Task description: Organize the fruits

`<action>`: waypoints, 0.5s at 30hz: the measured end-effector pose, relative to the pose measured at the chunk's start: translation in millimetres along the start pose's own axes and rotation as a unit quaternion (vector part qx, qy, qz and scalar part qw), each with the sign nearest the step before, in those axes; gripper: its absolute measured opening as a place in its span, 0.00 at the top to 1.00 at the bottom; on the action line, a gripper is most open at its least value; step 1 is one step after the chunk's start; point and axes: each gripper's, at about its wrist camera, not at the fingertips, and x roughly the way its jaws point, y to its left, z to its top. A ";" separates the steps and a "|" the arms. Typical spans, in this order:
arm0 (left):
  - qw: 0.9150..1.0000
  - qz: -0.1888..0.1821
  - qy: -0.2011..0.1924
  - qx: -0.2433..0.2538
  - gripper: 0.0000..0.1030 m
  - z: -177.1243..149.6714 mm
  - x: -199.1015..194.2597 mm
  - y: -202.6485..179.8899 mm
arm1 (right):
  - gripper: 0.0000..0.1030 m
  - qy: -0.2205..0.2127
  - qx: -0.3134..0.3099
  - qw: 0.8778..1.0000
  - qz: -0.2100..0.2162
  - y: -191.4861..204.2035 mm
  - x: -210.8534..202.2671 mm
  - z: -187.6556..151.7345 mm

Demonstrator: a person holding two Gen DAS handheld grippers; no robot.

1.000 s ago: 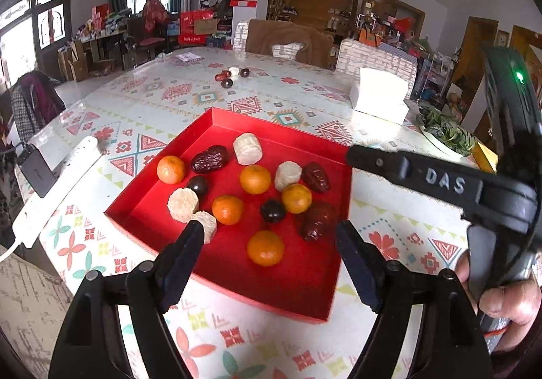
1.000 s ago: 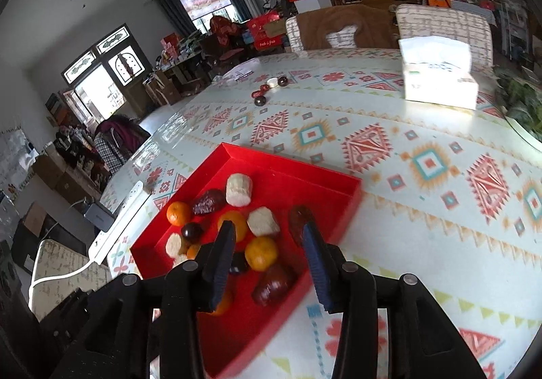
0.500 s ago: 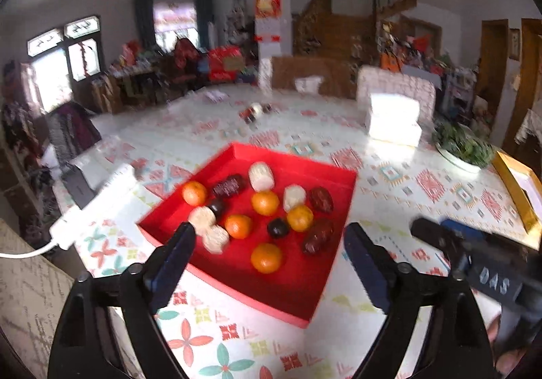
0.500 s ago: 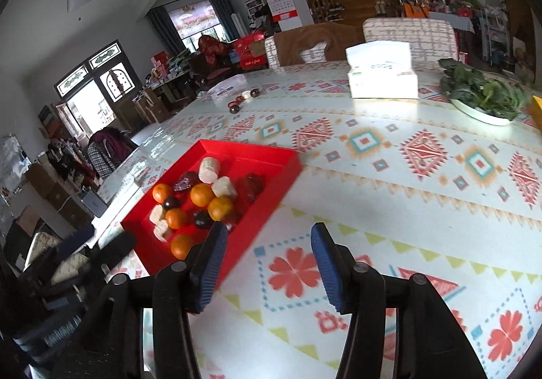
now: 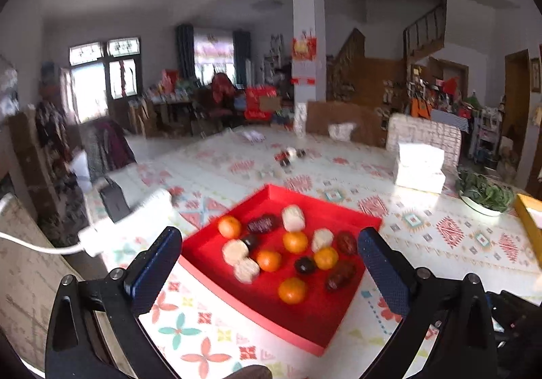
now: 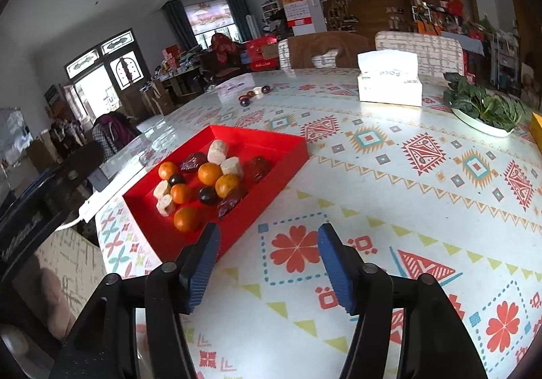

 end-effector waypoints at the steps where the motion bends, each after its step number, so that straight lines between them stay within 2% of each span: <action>1: 1.000 -0.005 0.011 -0.008 0.00 -0.1 4.1 2.6 | 0.35 -0.001 -0.006 1.000 -0.002 2.7 -0.6 -1.7; 4: 0.999 -0.013 0.028 -0.009 0.00 -4.7 12.7 3.7 | 0.32 -0.003 -0.026 1.000 -0.012 10.7 -0.4 -6.5; 8: 0.999 -0.009 0.032 -0.006 0.00 -9.3 19.0 3.4 | 0.31 0.002 -0.048 0.999 -0.021 19.4 4.3 -10.0; 12: 0.999 -0.006 0.040 -0.002 0.00 -12.7 25.5 5.9 | 0.30 0.010 -0.056 0.998 -0.018 27.4 10.8 -12.9; 15: 0.999 -0.004 0.047 -0.005 0.00 -14.0 30.7 10.1 | 0.26 0.016 -0.063 0.998 -0.019 33.2 16.6 -14.2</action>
